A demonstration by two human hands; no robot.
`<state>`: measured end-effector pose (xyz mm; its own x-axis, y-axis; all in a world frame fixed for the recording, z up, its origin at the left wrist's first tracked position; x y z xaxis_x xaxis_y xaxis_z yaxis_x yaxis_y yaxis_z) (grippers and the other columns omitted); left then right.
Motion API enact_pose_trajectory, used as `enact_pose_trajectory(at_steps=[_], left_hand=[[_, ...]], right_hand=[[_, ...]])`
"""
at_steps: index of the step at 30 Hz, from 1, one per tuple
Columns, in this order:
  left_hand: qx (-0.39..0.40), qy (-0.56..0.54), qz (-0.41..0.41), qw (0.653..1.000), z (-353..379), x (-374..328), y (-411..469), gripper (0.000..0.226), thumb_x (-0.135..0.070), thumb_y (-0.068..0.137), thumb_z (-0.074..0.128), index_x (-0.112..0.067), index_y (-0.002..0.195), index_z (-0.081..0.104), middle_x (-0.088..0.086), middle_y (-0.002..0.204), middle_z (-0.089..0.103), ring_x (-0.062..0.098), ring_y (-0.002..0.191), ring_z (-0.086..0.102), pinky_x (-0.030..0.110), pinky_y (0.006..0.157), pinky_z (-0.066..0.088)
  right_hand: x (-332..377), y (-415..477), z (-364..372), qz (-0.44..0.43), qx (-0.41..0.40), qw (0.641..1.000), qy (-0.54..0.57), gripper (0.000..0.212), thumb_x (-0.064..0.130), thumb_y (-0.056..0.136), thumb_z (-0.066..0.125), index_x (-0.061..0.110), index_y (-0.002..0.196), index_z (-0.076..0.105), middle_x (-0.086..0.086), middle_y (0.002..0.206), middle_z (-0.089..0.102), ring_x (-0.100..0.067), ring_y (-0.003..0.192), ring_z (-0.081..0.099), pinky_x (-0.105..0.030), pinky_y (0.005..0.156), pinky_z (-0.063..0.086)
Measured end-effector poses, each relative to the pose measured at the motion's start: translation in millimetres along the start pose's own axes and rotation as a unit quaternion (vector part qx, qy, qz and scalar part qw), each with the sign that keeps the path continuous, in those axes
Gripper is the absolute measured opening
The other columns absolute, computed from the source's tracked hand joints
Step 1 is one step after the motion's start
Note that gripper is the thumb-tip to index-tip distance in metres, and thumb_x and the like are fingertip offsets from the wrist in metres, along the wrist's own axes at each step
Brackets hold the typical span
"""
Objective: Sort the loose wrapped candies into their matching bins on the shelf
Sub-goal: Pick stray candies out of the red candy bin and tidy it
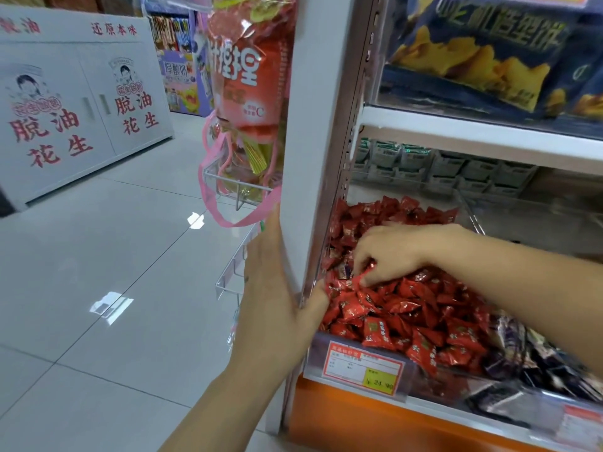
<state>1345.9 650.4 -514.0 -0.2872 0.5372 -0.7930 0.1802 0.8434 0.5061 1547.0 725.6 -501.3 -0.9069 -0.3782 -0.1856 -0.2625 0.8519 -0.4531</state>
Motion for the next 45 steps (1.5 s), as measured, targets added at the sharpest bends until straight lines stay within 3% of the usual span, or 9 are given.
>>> enact_pose_trajectory(at_steps=[8,11,16,18,22,24,26,31,45], left_hand=[[-0.001,-0.004,0.012,1.000,-1,-1,0,0.094,-0.022,0.076,0.061,-0.042,0.148,0.005,-0.020,0.132,0.032,0.011,0.130,0.033,0.049,0.097,0.046],[-0.004,0.015,0.017,1.000,-2,-3,0,0.094,-0.025,0.076,0.062,-0.043,0.147,0.003,-0.019,0.133,0.032,0.009,0.130,0.033,0.048,0.101,0.043],[0.005,0.029,0.012,1.000,-1,-4,0,0.093,-0.026,0.076,0.061,-0.039,0.148,0.004,-0.010,0.132,0.035,0.015,0.126,0.038,0.048,0.101,0.042],[0.005,0.026,0.009,1.000,-2,-3,1,0.093,-0.025,0.075,0.061,-0.037,0.149,0.005,-0.009,0.132,0.035,0.015,0.126,0.038,0.048,0.100,0.042],[0.000,0.024,0.012,1.000,-2,-2,1,0.093,-0.024,0.074,0.061,-0.040,0.147,0.005,-0.021,0.126,0.034,0.007,0.126,0.035,0.045,0.103,0.041],[0.000,0.026,0.014,1.000,-2,-2,1,0.094,-0.024,0.074,0.062,-0.042,0.146,0.004,-0.020,0.127,0.033,0.010,0.126,0.036,0.046,0.102,0.042],[0.001,0.028,0.013,1.000,-2,-2,1,0.095,-0.024,0.075,0.062,-0.042,0.146,0.002,-0.017,0.132,0.032,0.011,0.128,0.035,0.045,0.104,0.040],[0.003,0.038,0.016,0.999,-3,-2,1,0.093,-0.030,0.075,0.061,-0.042,0.147,0.002,-0.013,0.136,0.032,0.009,0.128,0.033,0.047,0.102,0.041],[0.011,0.041,0.006,0.999,-4,-2,0,0.096,-0.027,0.074,0.063,-0.039,0.148,0.003,-0.012,0.134,0.033,0.004,0.126,0.034,0.043,0.100,0.044]], right_hand=[[-25,-34,5,0.010,0.009,0.999,0.029,0.039,0.053,0.089,0.048,0.034,0.120,0.061,0.014,0.127,0.058,-0.012,0.122,0.048,-0.038,0.107,0.035],[-21,-47,6,0.007,0.022,1.000,0.005,0.039,0.048,0.095,0.042,0.034,0.129,0.055,0.015,0.138,0.049,-0.010,0.133,0.036,-0.035,0.115,0.019],[-12,-49,9,0.031,0.088,0.996,-0.012,0.050,0.053,0.098,0.017,0.038,0.140,0.040,0.015,0.153,0.025,-0.011,0.145,0.005,-0.050,0.116,-0.008],[-11,-46,5,0.039,0.060,0.997,0.020,0.053,0.054,0.097,0.017,0.035,0.134,0.050,0.013,0.149,0.035,-0.013,0.144,0.012,-0.049,0.117,-0.004],[-5,-31,-12,-0.028,-0.118,0.992,0.024,0.037,0.052,0.091,0.045,0.032,0.116,0.065,0.012,0.126,0.061,-0.013,0.123,0.049,-0.039,0.109,0.032],[5,-17,-17,-0.062,-0.170,0.982,0.047,0.035,0.047,0.089,0.054,0.032,0.119,0.064,0.011,0.126,0.061,-0.012,0.119,0.053,-0.037,0.103,0.039],[14,-1,-13,-0.064,-0.128,0.989,0.034,0.039,0.046,0.090,0.052,0.032,0.126,0.058,0.009,0.135,0.055,-0.015,0.126,0.048,-0.039,0.106,0.036],[3,0,3,0.001,0.032,0.997,-0.067,0.037,0.048,0.096,0.039,0.042,0.132,0.049,0.014,0.147,0.038,-0.016,0.141,0.024,-0.053,0.116,0.002],[-28,-21,13,0.053,0.029,0.998,-0.028,0.040,0.053,0.096,0.034,0.047,0.134,0.044,0.021,0.151,0.026,-0.015,0.144,0.013,-0.049,0.117,0.001]])
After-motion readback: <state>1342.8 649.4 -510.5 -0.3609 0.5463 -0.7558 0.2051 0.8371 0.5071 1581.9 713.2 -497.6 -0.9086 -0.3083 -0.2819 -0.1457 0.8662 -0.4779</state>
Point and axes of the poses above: each hand's wrist, its own y-axis towards the middle knuckle, its own z-axis out of the palm, x = y × z, the point moved 3 cm from there along y, towards the middle knuckle
